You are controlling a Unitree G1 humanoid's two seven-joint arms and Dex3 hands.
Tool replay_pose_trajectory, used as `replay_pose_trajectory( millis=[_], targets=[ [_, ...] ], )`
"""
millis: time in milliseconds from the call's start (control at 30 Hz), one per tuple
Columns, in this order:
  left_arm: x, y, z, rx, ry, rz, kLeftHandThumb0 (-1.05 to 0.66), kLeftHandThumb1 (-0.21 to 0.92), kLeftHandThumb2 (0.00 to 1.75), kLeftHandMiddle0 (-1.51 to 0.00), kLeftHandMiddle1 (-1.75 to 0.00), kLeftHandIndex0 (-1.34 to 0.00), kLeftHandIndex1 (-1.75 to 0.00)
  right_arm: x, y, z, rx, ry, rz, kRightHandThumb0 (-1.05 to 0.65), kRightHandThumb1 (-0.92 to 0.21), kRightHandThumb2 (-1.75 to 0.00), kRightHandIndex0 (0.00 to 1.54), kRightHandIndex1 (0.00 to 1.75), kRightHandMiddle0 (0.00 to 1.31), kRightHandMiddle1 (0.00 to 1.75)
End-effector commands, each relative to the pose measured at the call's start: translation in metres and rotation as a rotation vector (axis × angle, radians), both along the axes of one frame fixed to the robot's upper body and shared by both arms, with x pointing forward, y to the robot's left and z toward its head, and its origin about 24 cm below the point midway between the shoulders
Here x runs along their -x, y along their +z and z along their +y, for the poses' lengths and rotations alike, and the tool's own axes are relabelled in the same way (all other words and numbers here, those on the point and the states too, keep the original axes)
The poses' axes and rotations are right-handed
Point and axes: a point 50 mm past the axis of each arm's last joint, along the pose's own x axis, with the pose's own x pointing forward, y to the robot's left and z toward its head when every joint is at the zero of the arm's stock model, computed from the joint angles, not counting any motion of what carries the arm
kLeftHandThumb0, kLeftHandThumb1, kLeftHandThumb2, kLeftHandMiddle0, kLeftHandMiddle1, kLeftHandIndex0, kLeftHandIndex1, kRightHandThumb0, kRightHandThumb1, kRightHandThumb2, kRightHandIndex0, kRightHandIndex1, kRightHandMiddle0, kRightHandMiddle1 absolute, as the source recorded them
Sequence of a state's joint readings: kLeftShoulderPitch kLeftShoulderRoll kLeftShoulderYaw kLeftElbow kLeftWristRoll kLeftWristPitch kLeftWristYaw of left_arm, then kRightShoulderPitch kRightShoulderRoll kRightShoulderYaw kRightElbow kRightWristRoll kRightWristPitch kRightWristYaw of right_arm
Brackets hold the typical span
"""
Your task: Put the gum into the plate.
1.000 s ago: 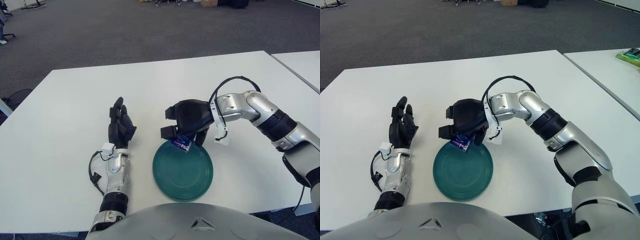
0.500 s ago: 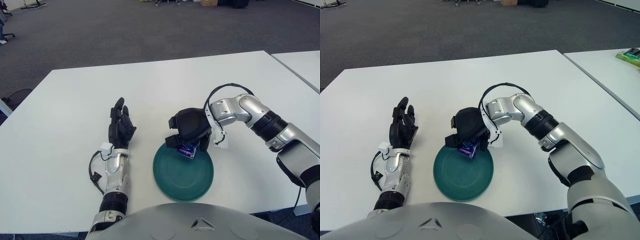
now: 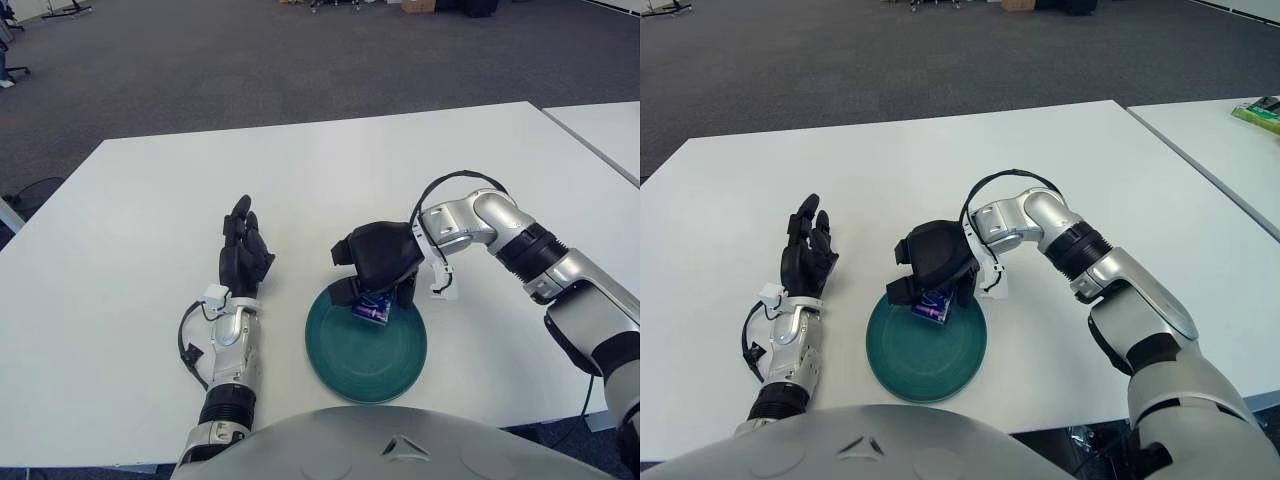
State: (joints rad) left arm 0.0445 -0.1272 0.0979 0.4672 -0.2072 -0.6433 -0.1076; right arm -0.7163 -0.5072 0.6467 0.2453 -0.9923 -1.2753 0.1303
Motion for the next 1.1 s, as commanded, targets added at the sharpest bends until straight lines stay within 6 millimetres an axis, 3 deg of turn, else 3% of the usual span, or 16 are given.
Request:
replay_pose_trajectory(
  millis=[0, 400, 767, 900, 933, 967, 1067],
  targets=[
    [0.051, -0.049, -0.030, 0.135, 0.047, 0.249, -0.86, 0.92, 0.93, -0.11, 0.00, 0.00, -0.42, 0.006, 0.000, -0.002, -0.077, -0.018, -0.017, -0.39, -0.64, -0.90, 0.80, 1.75, 0.37, 1.75],
    [0.052, -0.047, -0.034, 0.189, 0.057, 0.241, -0.88, 0.92, 0.96, -0.11, 0.00, 0.00, -0.36, 0.015, 0.001, -0.004, -0.112, -0.041, -0.051, -0.36, -0.90, -0.55, 0.57, 1.75, 0.22, 1.75],
    [0.051, -0.046, -0.036, 0.208, 0.065, 0.238, -0.87, 0.92, 0.99, -0.13, -0.01, 0.00, -0.38, 0.020, 0.002, -0.005, -0.080, -0.017, -0.101, -0.36, -0.92, -0.52, 0.45, 1.75, 0.20, 1.75],
    [0.052, -0.043, -0.037, 0.218, 0.073, 0.232, -0.85, 0.92, 1.00, -0.14, -0.01, 0.00, -0.40, 0.022, 0.008, -0.004, -0.092, -0.015, -0.116, -0.63, -0.92, -0.76, 0.29, 1.18, 0.04, 1.22],
    [0.052, -0.043, -0.037, 0.219, 0.074, 0.232, -0.85, 0.92, 1.01, -0.14, -0.01, 0.00, -0.40, 0.022, 0.009, -0.004, -0.101, -0.019, -0.118, -0.65, -0.92, -0.78, 0.29, 1.12, 0.03, 1.17],
    [0.052, -0.043, -0.037, 0.219, 0.075, 0.232, -0.85, 0.92, 1.01, -0.15, -0.01, 0.00, -0.41, 0.022, 0.009, -0.004, -0.106, -0.021, -0.120, -0.67, -0.92, -0.81, 0.29, 0.92, 0.02, 1.05],
    [0.053, -0.041, -0.039, 0.220, 0.075, 0.230, -0.84, 0.92, 1.01, -0.15, -0.02, 0.00, -0.42, 0.021, 0.015, -0.003, -0.135, -0.023, -0.129, -0.69, -0.92, -0.86, 0.34, 0.56, 0.01, 0.87]
  ],
)
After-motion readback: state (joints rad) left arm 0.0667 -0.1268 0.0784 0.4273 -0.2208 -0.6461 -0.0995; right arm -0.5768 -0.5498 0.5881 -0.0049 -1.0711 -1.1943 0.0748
